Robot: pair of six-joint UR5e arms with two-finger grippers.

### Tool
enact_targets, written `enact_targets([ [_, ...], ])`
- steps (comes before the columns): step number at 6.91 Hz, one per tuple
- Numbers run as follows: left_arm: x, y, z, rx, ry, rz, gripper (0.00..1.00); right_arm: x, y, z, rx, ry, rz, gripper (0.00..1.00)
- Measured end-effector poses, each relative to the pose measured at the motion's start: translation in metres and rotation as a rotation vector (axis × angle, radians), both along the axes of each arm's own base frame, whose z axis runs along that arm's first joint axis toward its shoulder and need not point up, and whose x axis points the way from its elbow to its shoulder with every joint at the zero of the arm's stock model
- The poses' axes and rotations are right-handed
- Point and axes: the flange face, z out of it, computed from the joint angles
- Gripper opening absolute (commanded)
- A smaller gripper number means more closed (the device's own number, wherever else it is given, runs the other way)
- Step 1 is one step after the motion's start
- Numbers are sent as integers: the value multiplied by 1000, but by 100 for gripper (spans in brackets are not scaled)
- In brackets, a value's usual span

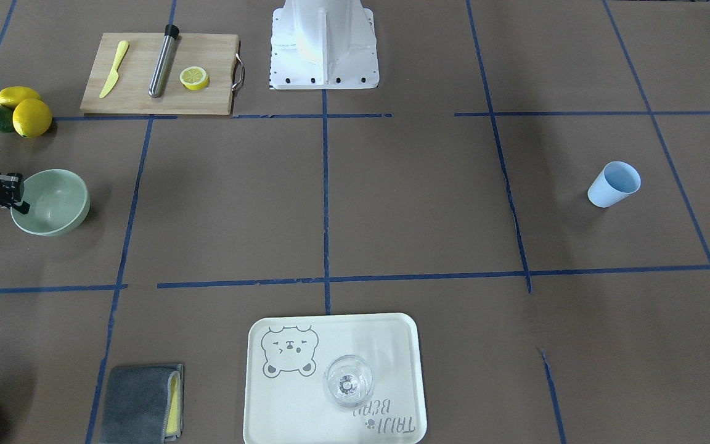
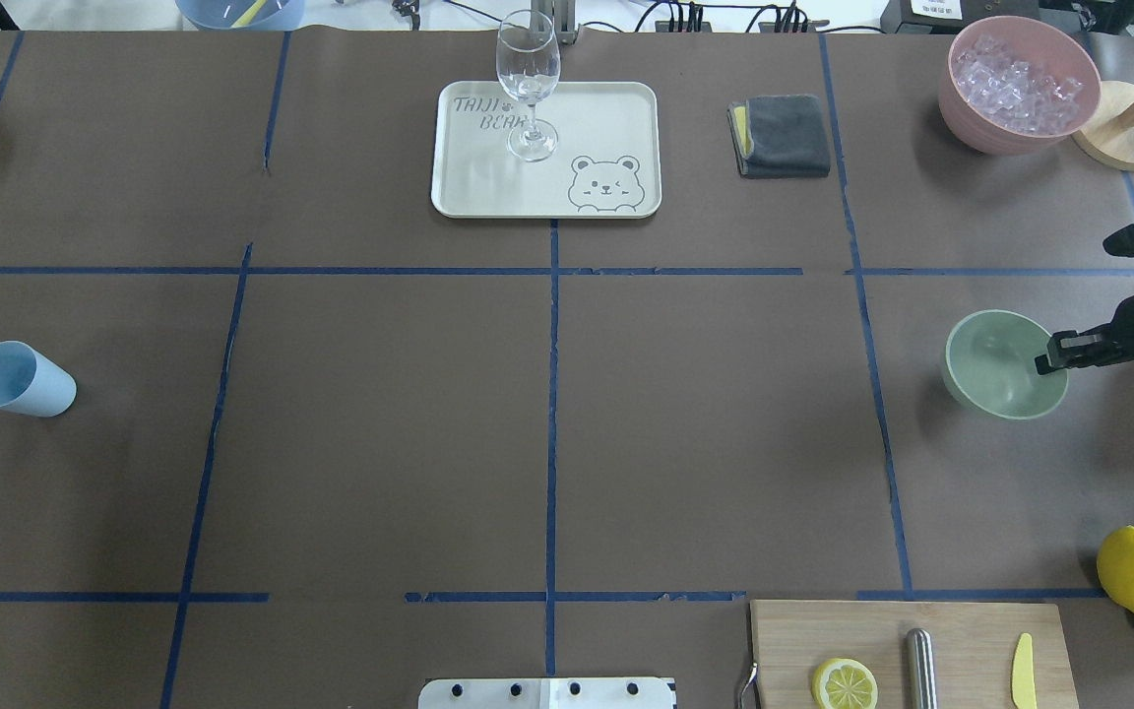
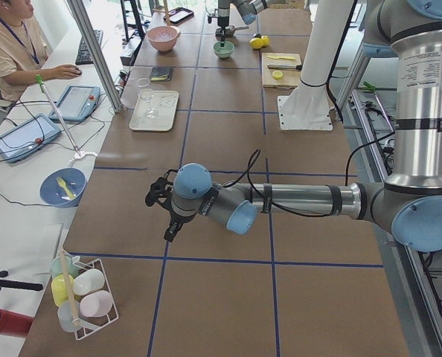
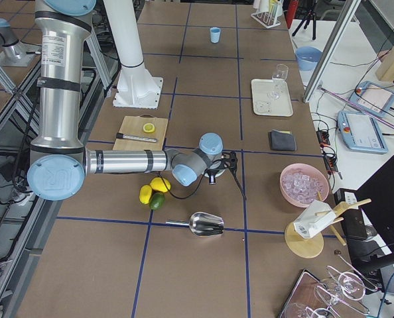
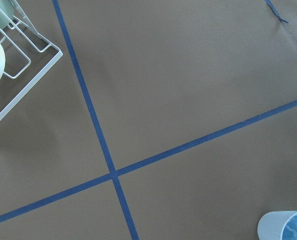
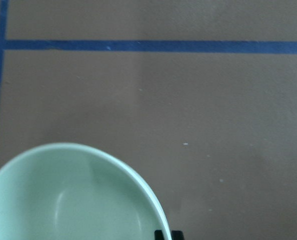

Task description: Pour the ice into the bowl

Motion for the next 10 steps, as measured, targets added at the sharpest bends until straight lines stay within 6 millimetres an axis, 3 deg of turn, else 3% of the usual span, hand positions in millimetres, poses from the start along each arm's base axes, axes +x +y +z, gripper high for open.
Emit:
enact_targets([
  [1, 0, 0, 0, 0, 0, 0, 100, -16, -3, -46, -57, -60, 69, 0],
  [2, 0, 0, 0, 2, 0, 0, 100, -53, -8, -98, -123, -126, 126, 0],
  [3, 0, 0, -1, 7, 0, 1, 100, -104, -8, -146, -172, -179, 163, 0],
  [4, 1, 0, -3, 15, 1, 3, 100, -171, 0, -202, -219, -216, 202, 0],
  [6, 5, -1, -8, 46, 4, 13, 100, -311, 39, -335, -278, -194, 270, 0],
  [7, 15, -1, -14, 92, 8, 32, 100, -359, 51, -382, -293, -171, 302, 0],
  [8, 29, -1, -23, 158, 15, 61, 100, -395, 54, -406, -312, -148, 329, 0],
  [10, 46, 0, -36, 236, 41, 72, 100, -432, 51, -416, -325, -109, 348, 0],
])
